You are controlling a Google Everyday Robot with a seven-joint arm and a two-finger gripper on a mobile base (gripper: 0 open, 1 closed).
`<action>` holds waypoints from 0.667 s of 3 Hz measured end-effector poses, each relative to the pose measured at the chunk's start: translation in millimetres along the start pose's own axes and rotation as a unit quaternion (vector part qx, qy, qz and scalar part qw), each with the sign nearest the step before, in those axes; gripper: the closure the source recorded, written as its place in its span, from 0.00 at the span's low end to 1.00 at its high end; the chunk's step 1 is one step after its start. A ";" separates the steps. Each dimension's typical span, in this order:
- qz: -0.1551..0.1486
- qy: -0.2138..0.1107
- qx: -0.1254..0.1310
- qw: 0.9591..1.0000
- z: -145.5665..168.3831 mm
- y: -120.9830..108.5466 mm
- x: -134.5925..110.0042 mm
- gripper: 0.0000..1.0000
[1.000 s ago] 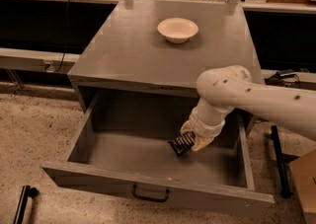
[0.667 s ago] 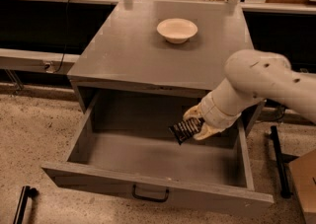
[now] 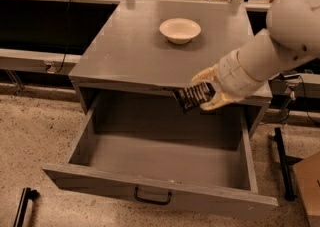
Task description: Pick rxbar chocolate from top drawer and place on counter
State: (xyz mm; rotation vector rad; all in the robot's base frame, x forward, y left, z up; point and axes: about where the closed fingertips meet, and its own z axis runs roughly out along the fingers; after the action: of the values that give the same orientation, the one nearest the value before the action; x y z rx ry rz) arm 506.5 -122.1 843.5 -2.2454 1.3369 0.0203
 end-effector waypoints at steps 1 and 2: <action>0.025 0.046 0.013 0.999 -25.5 -44.3 10.9 1.00; 0.090 0.084 0.018 0.992 -30.4 -84.3 36.7 1.00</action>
Offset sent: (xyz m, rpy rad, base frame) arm 0.1386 -0.0267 0.0656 -0.0611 0.0764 -0.5592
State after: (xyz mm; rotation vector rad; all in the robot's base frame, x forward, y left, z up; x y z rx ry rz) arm 587.2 -133.8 895.7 -2.1282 1.6140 -0.1317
